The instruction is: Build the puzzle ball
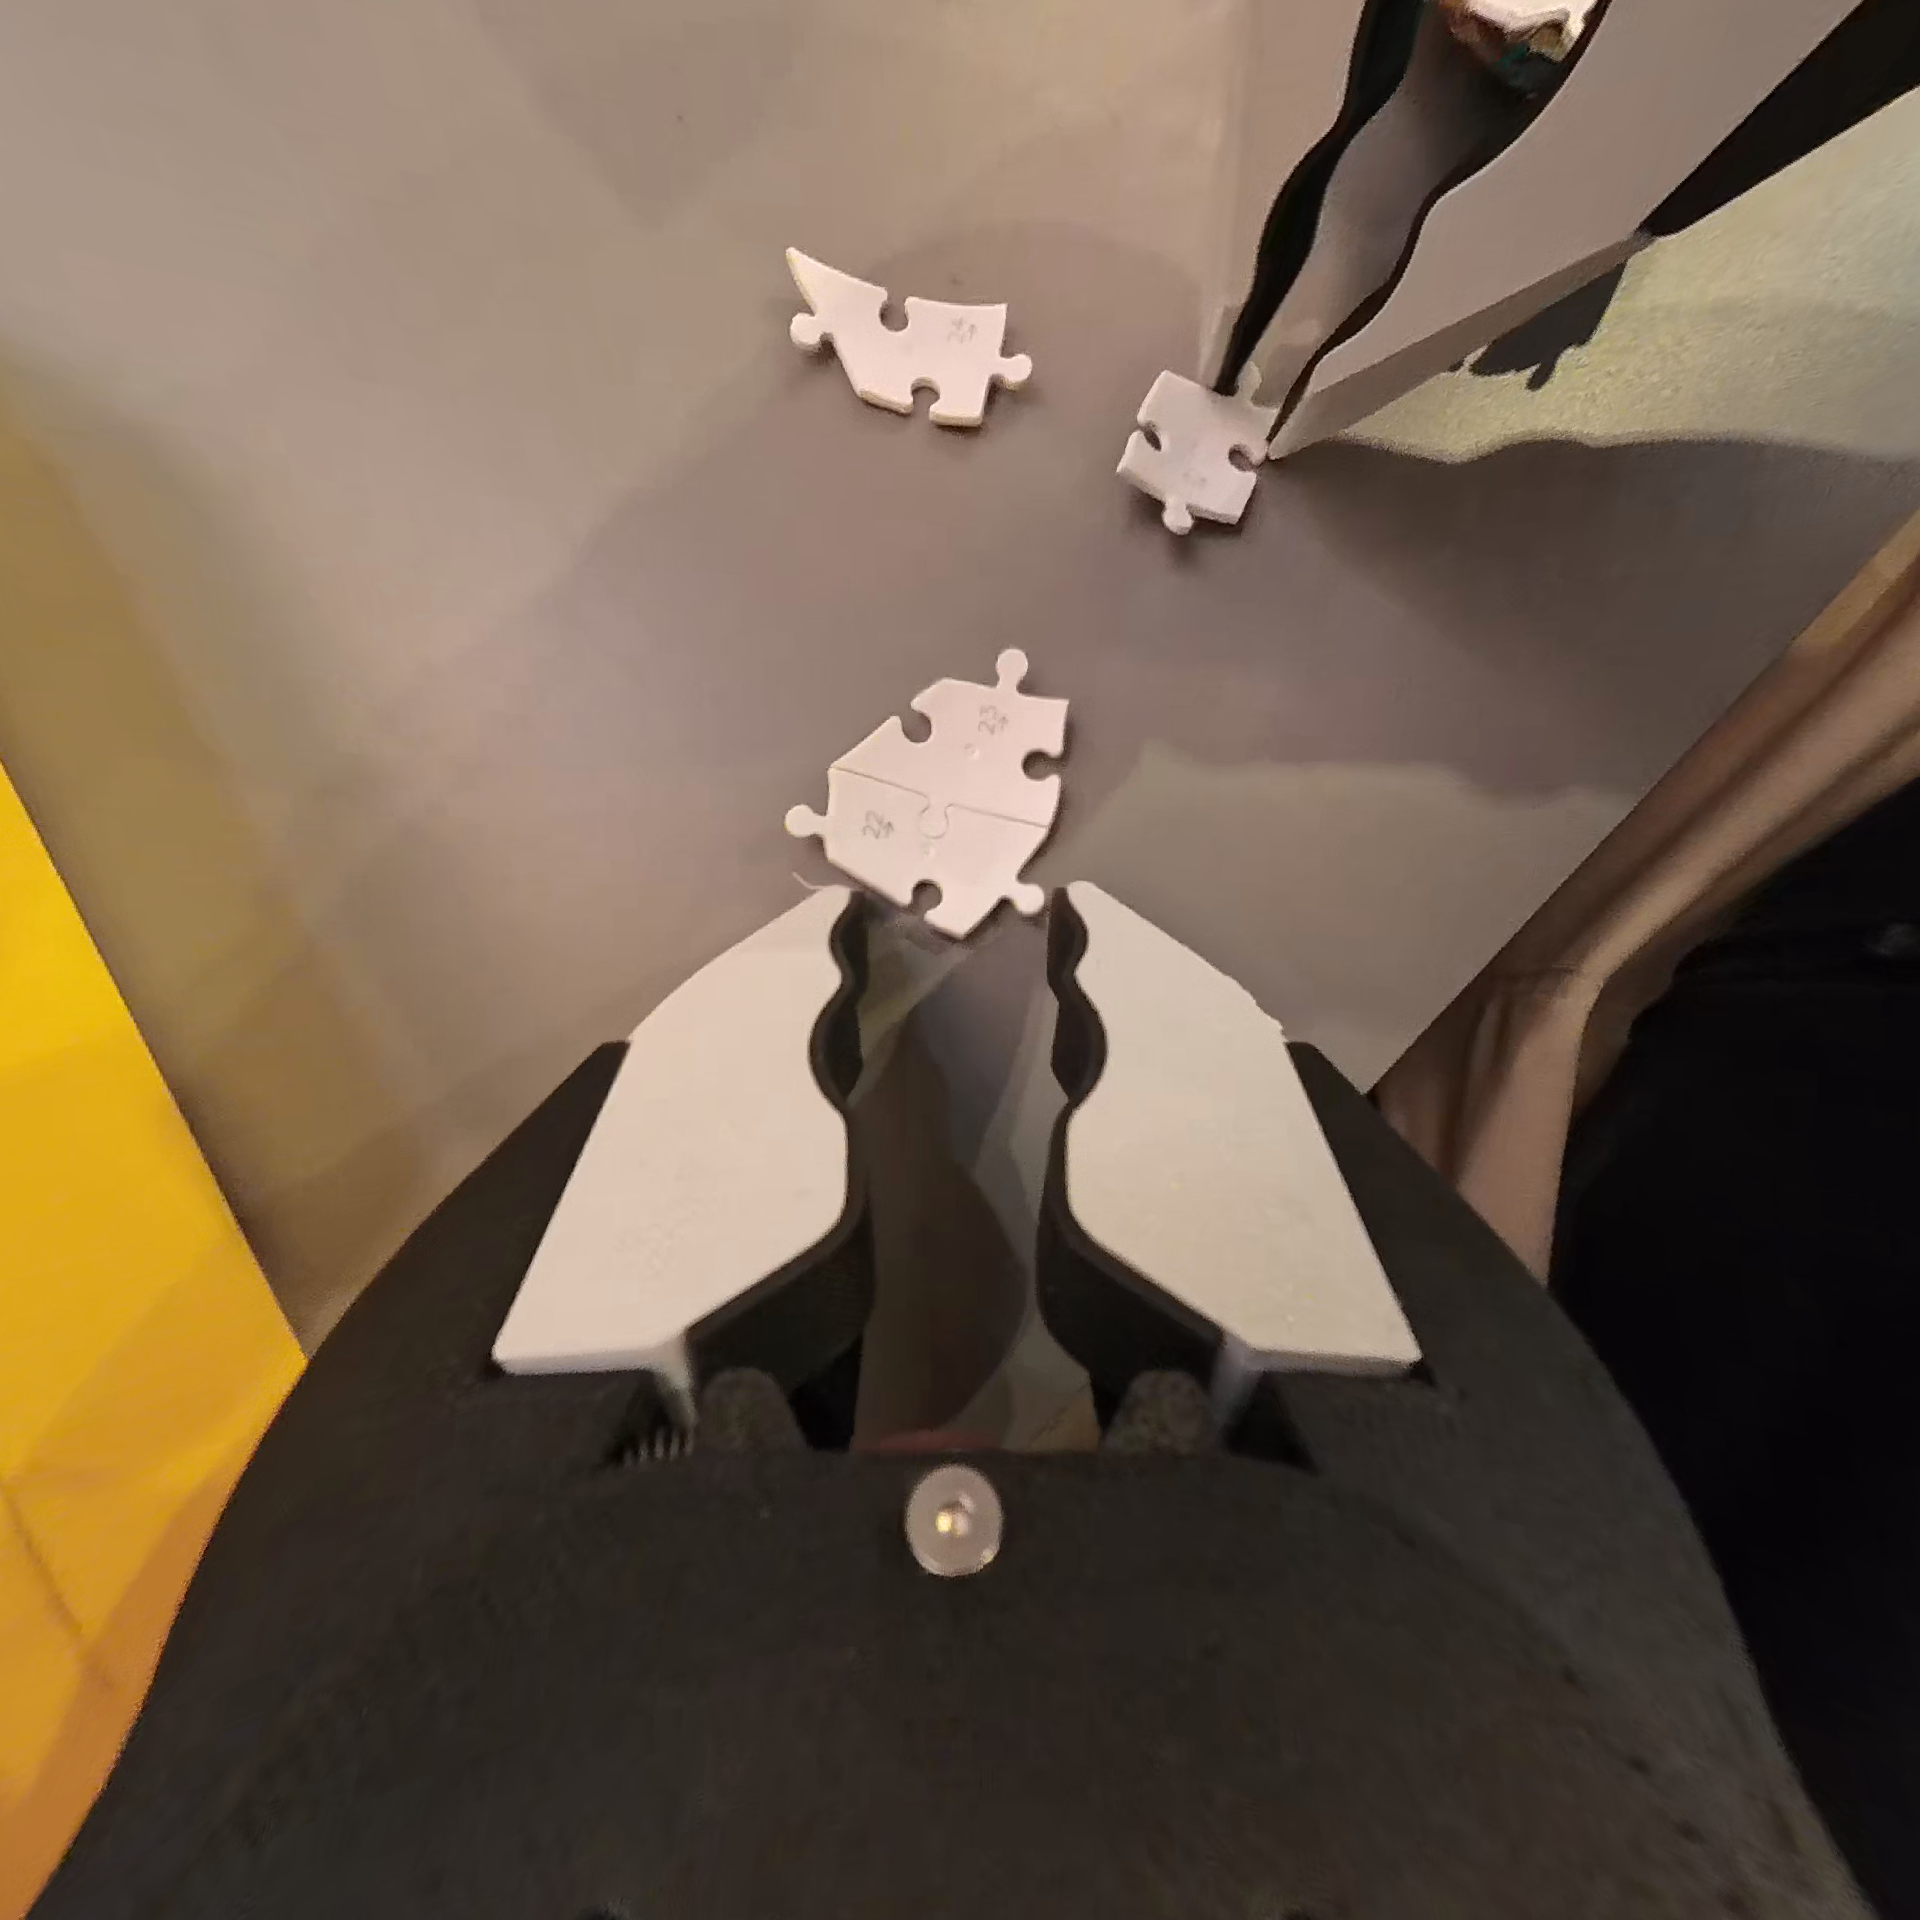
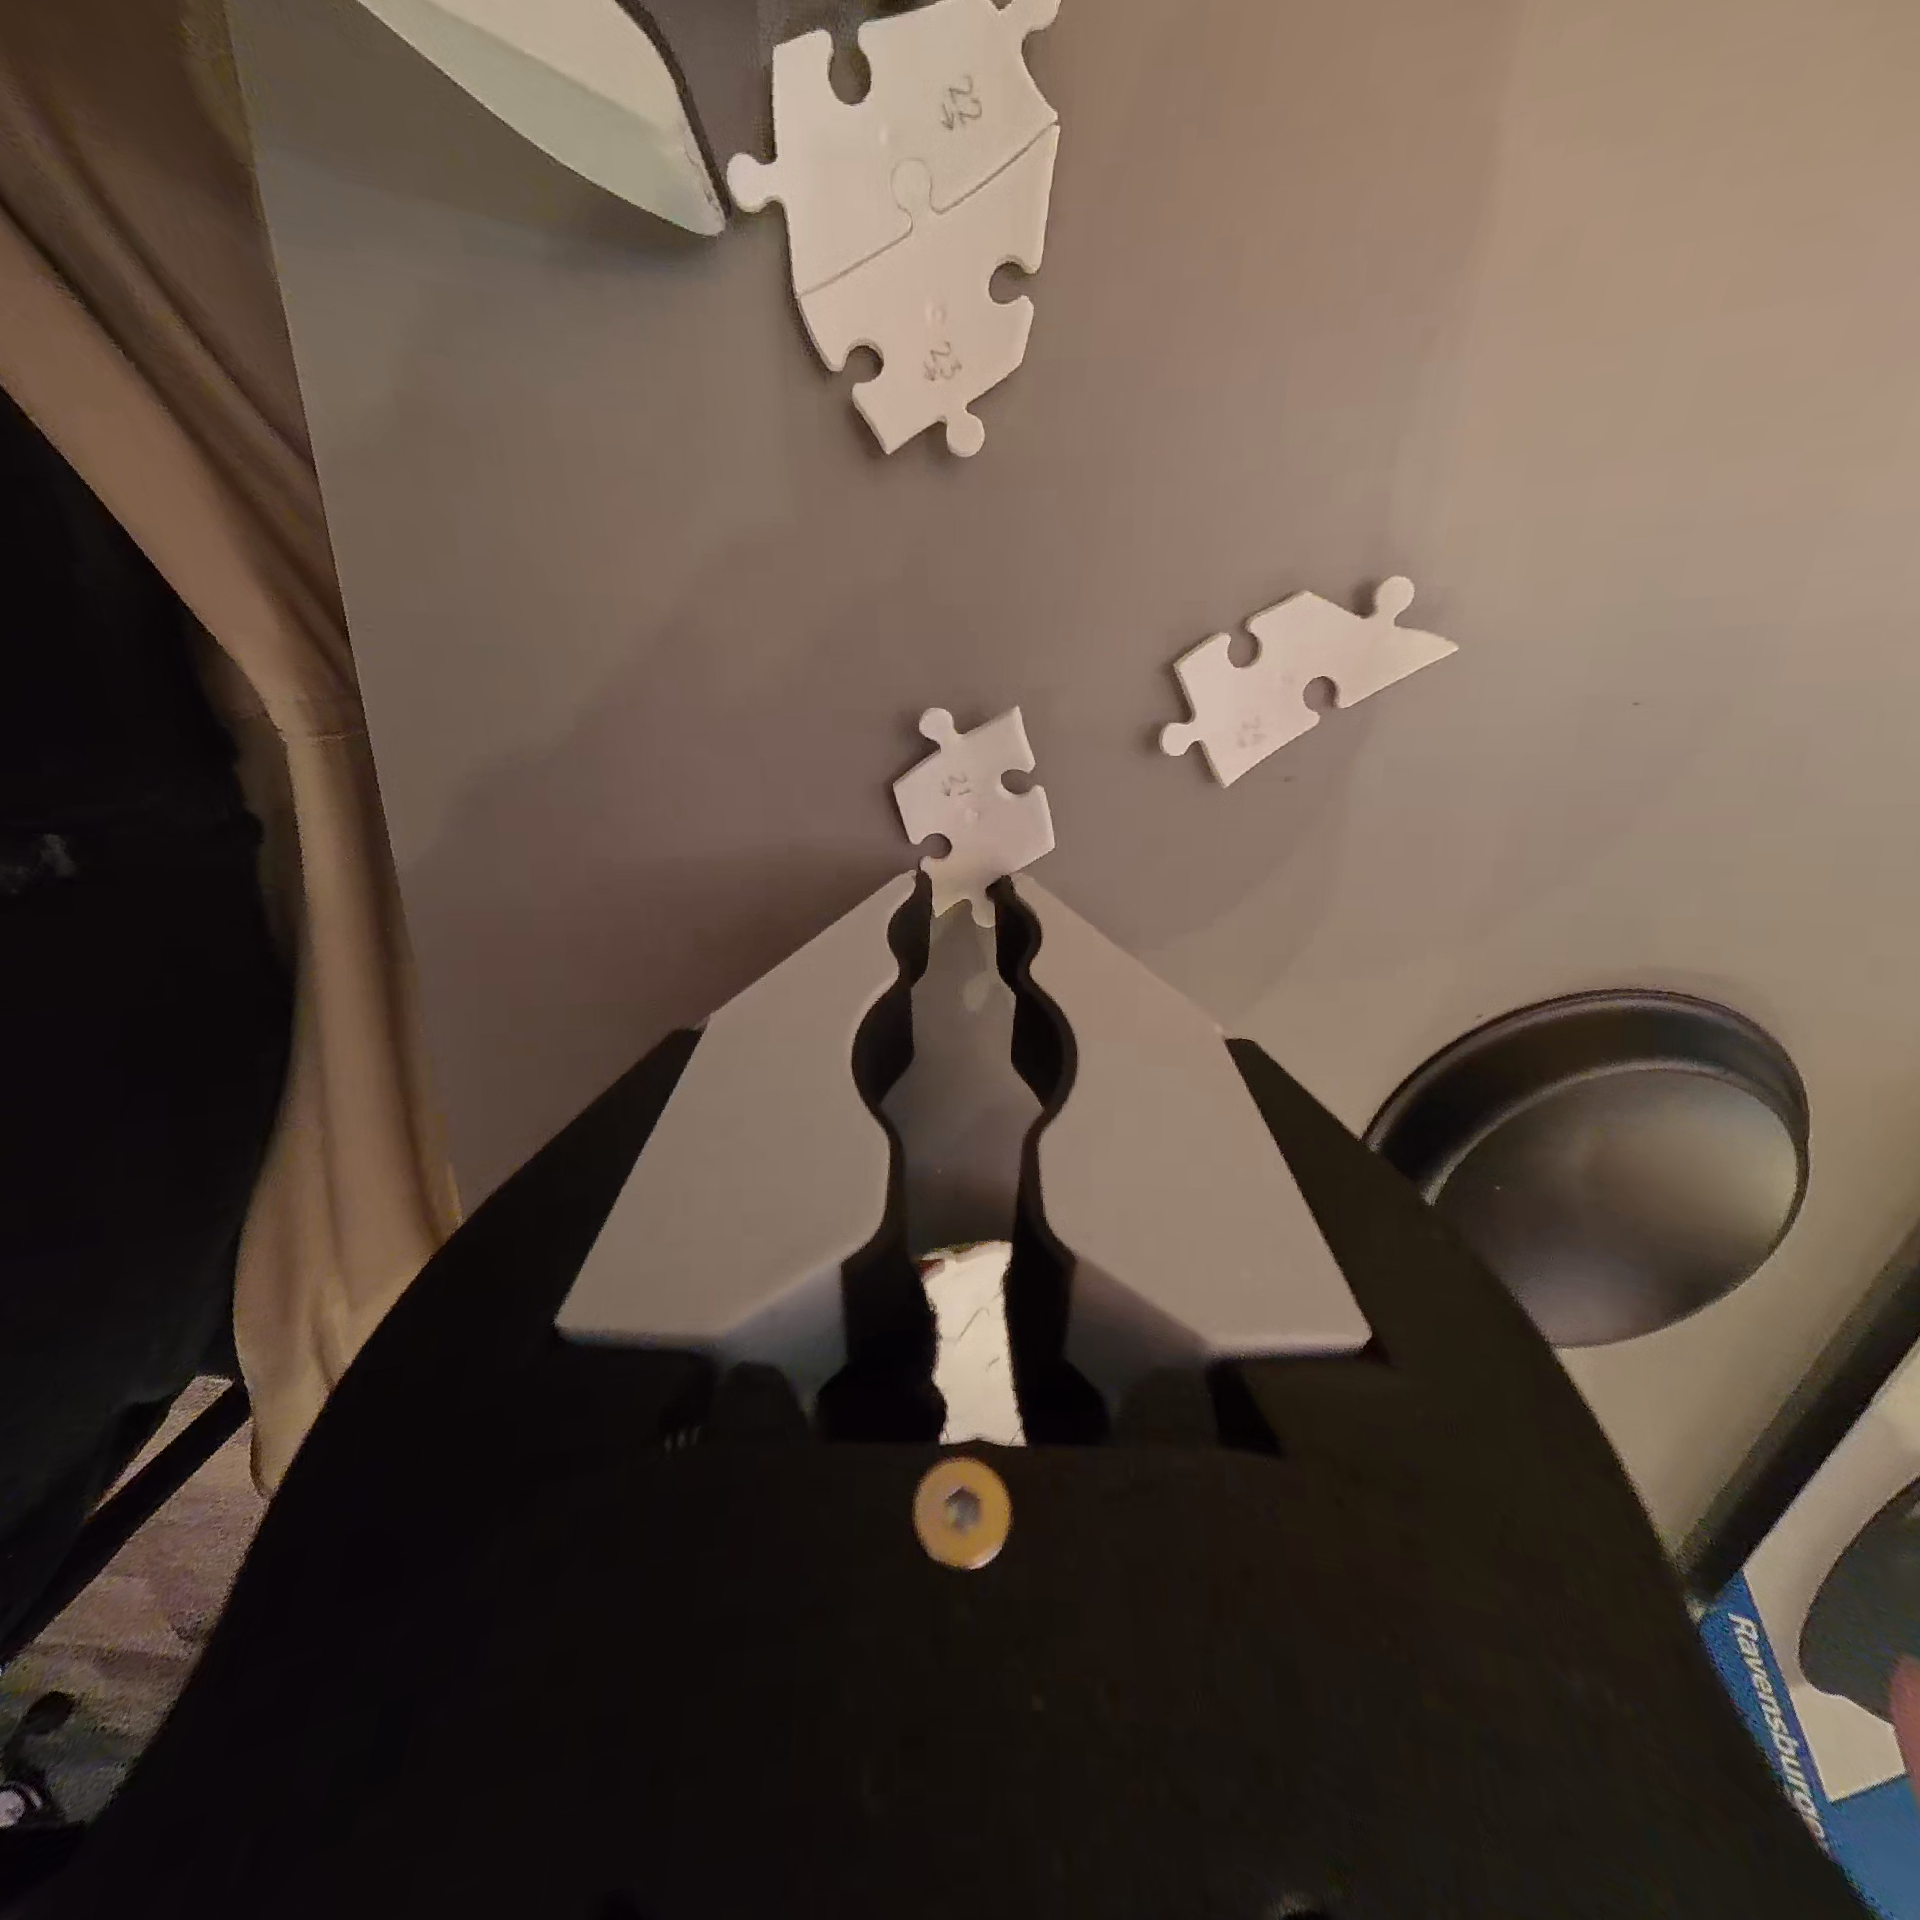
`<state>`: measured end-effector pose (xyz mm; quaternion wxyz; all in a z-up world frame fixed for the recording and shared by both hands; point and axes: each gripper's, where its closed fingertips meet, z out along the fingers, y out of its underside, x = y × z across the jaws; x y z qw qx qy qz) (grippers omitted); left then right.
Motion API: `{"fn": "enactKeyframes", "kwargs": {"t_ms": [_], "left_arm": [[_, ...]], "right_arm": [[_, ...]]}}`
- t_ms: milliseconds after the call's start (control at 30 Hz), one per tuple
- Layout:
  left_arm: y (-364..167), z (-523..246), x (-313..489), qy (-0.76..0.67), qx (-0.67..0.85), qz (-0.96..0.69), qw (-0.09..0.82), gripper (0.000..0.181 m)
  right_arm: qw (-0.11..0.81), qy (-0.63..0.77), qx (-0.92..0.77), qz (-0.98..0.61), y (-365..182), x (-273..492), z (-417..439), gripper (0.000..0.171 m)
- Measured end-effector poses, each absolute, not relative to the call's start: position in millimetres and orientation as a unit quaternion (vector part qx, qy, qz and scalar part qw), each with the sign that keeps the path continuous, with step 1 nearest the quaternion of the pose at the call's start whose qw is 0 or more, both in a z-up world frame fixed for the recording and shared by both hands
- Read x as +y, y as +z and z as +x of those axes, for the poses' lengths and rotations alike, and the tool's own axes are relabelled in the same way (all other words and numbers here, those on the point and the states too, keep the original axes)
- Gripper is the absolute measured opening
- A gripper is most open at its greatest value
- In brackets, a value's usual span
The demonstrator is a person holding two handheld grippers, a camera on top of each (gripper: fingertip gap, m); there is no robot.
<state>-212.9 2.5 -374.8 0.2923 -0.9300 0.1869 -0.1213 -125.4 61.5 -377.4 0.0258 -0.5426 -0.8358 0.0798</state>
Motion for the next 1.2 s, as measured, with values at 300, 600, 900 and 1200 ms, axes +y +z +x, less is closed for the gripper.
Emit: {"fn": "enactKeyframes", "kwargs": {"t_ms": [300, 600, 900, 1200], "left_arm": [[-375.9, -198.9, 18.8, -0.11, 0.221, -0.923, 0.294, 0.033], [-376.1, -198.9, 16.5, -0.104, 0.22, -0.925, 0.292, 0.036], [-375.8, -195.9, 16.1, -0.107, 0.221, -0.923, 0.295, 0.038], [-374.4, -178.9, 24.1, -0.131, 0.202, -0.923, 0.299, 0.037]], "right_arm": [[0.02, 0.088, -0.835, -0.542, -377.6, 58.1, -123.8, 0.0], [0.031, 0.103, -0.848, -0.52, -375.5, 29.7, -124.1, 0.039], [0.048, 0.095, -0.846, -0.522, -377.3, 28.2, -128.8, 0.03], [0.062, 0.115, -0.841, -0.525, -370.0, 24.6, -129.1, 0.03]]}}
